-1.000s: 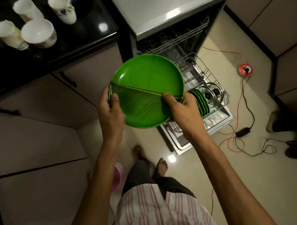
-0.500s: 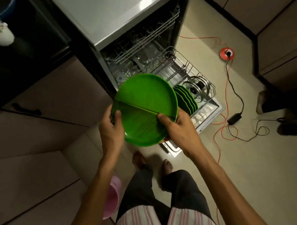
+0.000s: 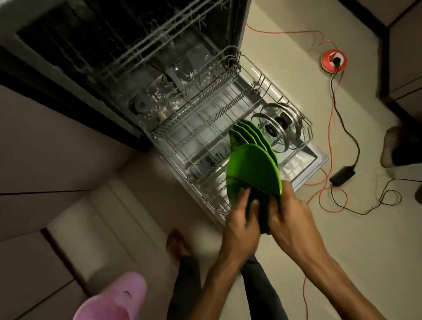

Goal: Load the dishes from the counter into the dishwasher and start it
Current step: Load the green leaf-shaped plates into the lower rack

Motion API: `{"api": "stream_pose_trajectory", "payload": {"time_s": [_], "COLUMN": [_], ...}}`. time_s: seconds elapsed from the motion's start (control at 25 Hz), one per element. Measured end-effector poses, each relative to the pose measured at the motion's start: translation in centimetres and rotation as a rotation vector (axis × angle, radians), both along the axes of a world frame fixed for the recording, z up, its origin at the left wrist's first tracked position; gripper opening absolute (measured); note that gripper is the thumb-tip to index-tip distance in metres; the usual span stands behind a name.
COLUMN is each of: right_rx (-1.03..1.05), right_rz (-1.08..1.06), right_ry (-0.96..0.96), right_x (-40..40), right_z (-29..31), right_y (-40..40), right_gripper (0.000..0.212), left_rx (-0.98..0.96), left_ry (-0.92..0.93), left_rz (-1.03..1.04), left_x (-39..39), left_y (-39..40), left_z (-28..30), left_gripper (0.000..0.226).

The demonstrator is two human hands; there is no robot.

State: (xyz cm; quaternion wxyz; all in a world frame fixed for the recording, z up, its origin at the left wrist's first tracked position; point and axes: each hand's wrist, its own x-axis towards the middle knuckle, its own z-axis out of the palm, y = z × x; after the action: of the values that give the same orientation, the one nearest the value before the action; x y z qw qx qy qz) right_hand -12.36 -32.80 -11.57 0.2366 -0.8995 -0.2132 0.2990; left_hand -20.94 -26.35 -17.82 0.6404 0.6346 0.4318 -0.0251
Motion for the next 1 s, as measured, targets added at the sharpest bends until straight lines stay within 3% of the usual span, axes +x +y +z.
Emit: {"api": "stream_pose_trajectory", "payload": {"time_s": [0.12,0.2,0.4,0.64,0.8,0.96,1.0], "right_rx": [-0.071,-0.117,-0.152,-0.16,-0.148,-0.16,-0.163], "right_rz": [0.06,0.131,0.216,0.311,0.332,0.336,0.348], "right_ry": [-0.045,-0.087,-0.104,-0.116,-0.097,-0.106,-0.107], "right_x": [4.6,7.1,11.0,11.9,12.3,12.7,12.8], "right_z": [-4.2,-6.8,-11.7,-14.9,-16.6,-17.6,-17.8], "right_y": [-0.6,-0.7,0.0,1.8,2.7,2.6,2.7], "right_gripper": [0.025,0.024,0.032,0.026,0.018,0.018,0.019], "left_rx": [-0.348,-0.479,-0.532,-0.572,-0.514,-0.551,-0.56], "left_ry": [-0.058,-0.126,-0.195,-0.271,-0.265,-0.265,-0.269], "left_rz": [0.148,0.227,0.193,0.279,0.344,0.377,0.375], "left_x": [5.4,8.2,11.4,12.6,13.2,14.2,14.2], "left_y": [-1.8,-2.9,-3.7,-2.6,-2.1,-2.2,-2.2], "left_z": [-3.9,-6.4,-10.7,-14.4,-16.0,-17.5,-17.5], "left_gripper": [0.04,0.042,0.089,0.069,0.1,0.057,0.055]}}
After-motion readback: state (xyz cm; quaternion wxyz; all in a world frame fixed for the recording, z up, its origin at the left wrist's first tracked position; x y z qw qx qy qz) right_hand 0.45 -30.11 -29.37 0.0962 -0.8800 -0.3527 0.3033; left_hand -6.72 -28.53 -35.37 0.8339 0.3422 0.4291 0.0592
